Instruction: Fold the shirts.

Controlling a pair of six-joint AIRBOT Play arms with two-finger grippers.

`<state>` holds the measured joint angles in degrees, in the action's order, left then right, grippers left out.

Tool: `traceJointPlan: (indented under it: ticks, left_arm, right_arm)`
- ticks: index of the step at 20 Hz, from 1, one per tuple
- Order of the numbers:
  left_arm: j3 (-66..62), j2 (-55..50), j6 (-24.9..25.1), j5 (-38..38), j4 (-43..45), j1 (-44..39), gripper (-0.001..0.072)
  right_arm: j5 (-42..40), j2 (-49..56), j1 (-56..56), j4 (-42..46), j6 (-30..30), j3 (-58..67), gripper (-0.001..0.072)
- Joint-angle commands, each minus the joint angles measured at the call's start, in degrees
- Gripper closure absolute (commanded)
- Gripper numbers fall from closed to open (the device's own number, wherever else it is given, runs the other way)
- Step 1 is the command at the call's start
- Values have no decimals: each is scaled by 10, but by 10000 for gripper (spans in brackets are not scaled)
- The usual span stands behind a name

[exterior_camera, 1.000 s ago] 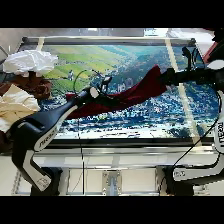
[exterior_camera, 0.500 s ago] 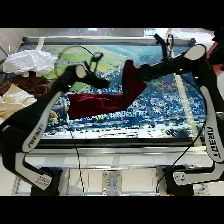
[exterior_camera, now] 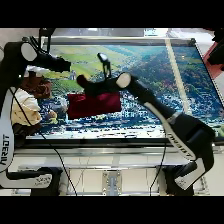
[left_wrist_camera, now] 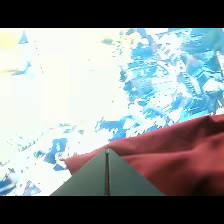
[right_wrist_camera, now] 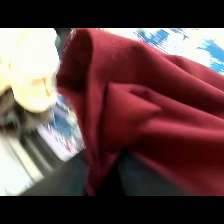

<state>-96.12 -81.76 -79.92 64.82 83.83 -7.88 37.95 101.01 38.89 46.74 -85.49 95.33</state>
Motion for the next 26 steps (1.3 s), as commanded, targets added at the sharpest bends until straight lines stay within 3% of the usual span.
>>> traceJointPlan:
  ticks: [1, 4, 7, 9, 11, 14, 15, 19, 26]
  left_arm:
    - [-1, 12, 7, 25, 9, 11, 696]
    - [-1, 12, 9, 26, 15, 11, 697]
    - [-1, 12, 9, 22, 15, 11, 697]
    - [-1, 12, 8, 14, 15, 11, 696]
    - [-1, 12, 2, 0, 14, 11, 697]
    - [-1, 12, 1, -12, 10, 11, 696]
    - [-1, 12, 1, -12, 10, 11, 696]
    - [-1, 12, 2, -12, 10, 11, 697]
    - [-1, 12, 14, -13, 11, 11, 697]
  right_arm:
    - [-148, 55, 46, -45, -34, 0, 208]
    - [-68, 34, -11, 21, -32, 1, 210]
    - [100, 6, -118, 115, -39, 1, 219]
    - [219, 5, -185, 131, -46, -2, 218]
    - [277, 5, -234, 130, -44, -27, 211]
    - [281, 9, -279, 86, -16, -83, 157]
    - [275, 14, -287, 51, -8, -99, 105]
    - [229, 58, -283, -65, 43, -118, 62]
    - [148, 113, -240, -220, 101, -118, 65]
